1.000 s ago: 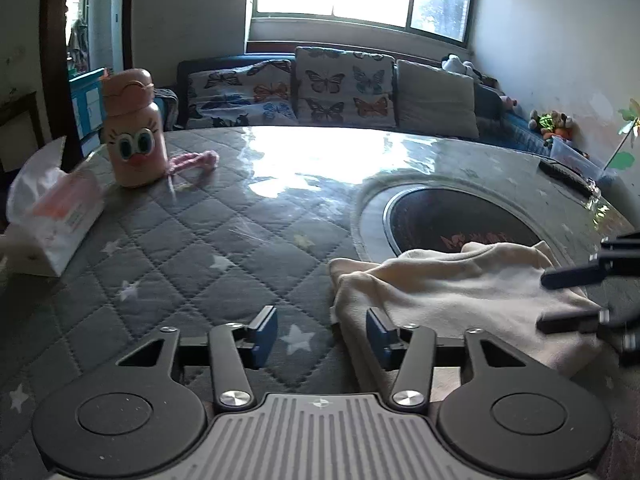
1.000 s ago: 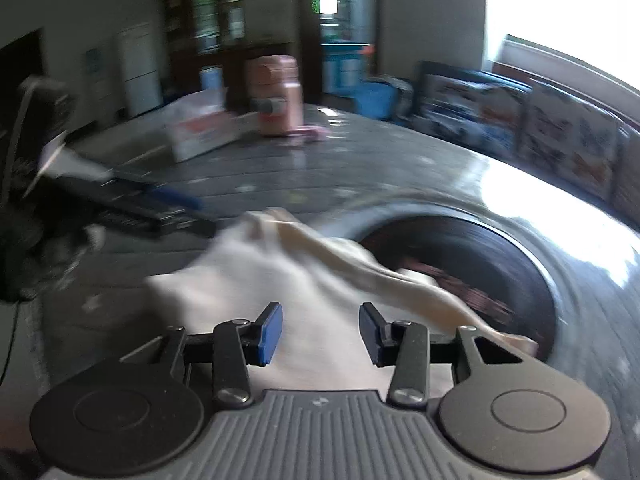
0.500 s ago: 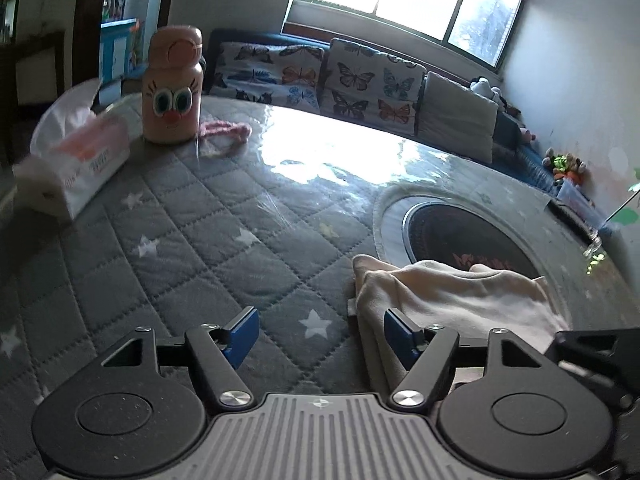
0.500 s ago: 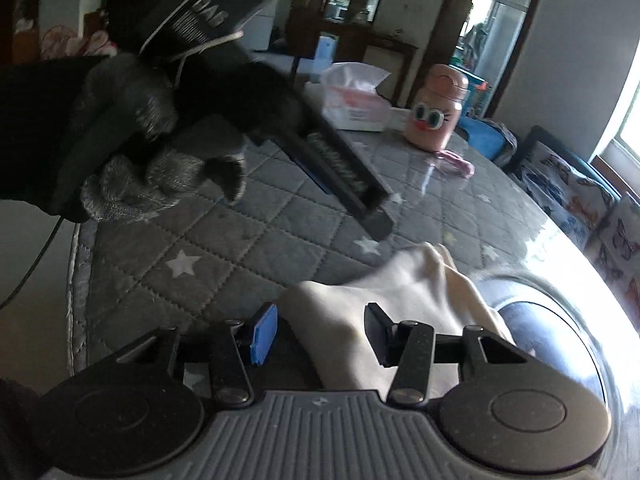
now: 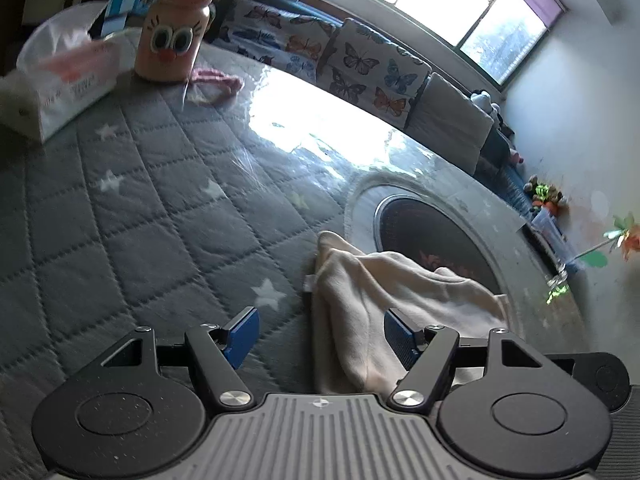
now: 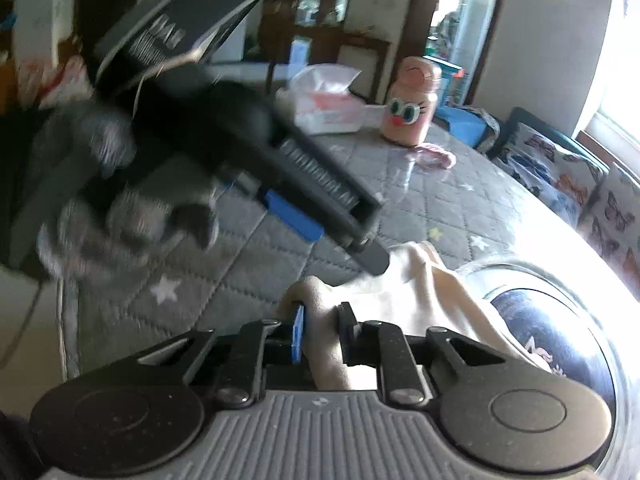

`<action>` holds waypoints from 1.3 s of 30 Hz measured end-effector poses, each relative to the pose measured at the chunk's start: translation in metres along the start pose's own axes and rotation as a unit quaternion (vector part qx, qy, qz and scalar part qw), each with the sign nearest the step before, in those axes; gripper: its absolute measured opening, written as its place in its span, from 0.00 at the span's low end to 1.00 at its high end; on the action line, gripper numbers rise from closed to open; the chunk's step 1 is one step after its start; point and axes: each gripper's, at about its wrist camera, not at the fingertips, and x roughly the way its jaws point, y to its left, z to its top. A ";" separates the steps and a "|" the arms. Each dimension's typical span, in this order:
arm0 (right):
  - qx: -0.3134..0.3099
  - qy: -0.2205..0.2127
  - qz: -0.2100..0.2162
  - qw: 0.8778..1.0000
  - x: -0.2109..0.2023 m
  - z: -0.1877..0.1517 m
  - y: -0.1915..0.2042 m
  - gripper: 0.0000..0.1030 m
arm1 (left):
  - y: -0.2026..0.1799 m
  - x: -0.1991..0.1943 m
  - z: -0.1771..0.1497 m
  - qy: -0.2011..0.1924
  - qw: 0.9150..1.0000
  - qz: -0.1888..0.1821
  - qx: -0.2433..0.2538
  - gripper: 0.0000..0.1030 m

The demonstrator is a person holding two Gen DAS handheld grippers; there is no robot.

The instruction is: Fold clothes

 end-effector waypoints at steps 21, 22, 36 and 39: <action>0.048 -0.048 0.001 0.998 -0.044 -0.014 -0.015 0.13 | 0.001 0.022 -0.005 0.043 0.986 -0.038 -0.157 0.54; 0.048 -0.048 0.002 0.998 -0.043 -0.014 -0.014 0.13 | 0.002 0.024 -0.005 0.045 0.985 -0.039 -0.160 0.52; 0.078 -0.043 -0.020 0.996 -0.051 -0.026 -0.033 0.15 | 0.011 0.028 -0.009 0.048 0.983 -0.036 -0.176 0.18; 0.102 -0.028 -0.053 0.993 -0.057 -0.043 -0.052 0.15 | 0.010 0.028 -0.009 0.048 0.983 -0.036 -0.174 0.18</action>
